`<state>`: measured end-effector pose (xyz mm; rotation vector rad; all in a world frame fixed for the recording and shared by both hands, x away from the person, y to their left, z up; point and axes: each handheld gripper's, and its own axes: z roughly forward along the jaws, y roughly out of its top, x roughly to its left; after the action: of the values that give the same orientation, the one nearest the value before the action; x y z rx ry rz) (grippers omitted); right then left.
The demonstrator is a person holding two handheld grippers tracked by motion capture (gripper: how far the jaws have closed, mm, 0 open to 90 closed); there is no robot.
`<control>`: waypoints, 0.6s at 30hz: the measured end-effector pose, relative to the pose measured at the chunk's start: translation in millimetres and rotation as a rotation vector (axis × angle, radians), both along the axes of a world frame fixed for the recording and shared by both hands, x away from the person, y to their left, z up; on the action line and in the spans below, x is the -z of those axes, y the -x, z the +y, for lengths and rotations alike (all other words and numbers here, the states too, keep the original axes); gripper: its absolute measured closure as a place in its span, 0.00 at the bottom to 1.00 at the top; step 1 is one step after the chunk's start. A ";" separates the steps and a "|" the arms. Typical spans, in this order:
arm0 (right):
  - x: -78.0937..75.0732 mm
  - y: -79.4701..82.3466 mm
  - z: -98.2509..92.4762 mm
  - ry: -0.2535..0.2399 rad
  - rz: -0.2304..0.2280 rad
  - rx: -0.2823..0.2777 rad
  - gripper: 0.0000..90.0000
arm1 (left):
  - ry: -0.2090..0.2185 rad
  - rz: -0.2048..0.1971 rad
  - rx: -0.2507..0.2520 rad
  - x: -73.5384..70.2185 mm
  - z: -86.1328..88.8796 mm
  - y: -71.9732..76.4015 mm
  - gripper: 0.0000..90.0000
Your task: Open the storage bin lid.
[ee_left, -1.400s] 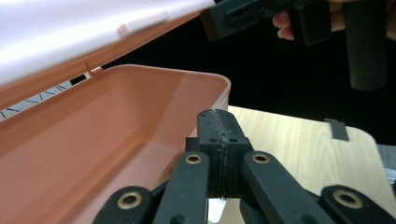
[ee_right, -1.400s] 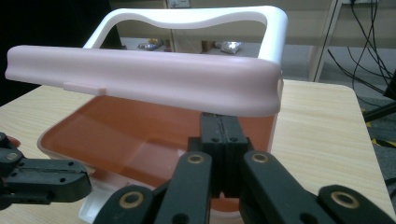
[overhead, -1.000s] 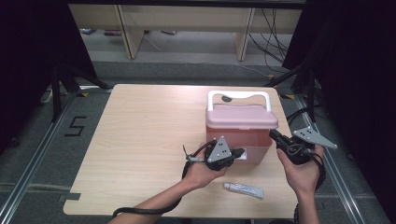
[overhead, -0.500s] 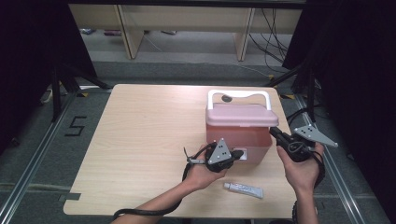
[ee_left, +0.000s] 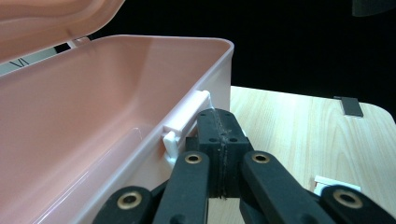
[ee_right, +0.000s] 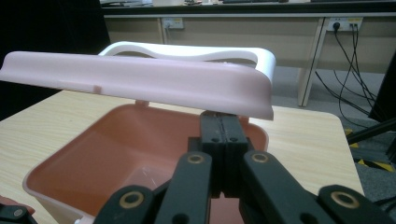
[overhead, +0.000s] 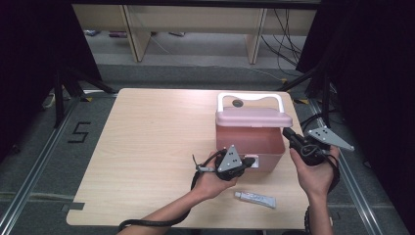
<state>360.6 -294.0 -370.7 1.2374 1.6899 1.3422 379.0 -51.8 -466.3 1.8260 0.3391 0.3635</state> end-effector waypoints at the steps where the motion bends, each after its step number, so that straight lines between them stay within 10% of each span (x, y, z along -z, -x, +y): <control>1: -1.0 -0.1 0.3 -0.006 0.002 -0.002 1.00 | -0.001 -0.001 0.000 0.0 0.0 0.0 1.00; 18: -16.0 -11.5 2.3 0.030 -0.047 0.013 1.00 | 0.003 0.016 -0.003 0.2 0.5 -0.4 1.00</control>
<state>372.1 -291.7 -354.7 1.1889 1.6612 1.3231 379.4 -51.3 -466.5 1.8266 0.3528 0.3508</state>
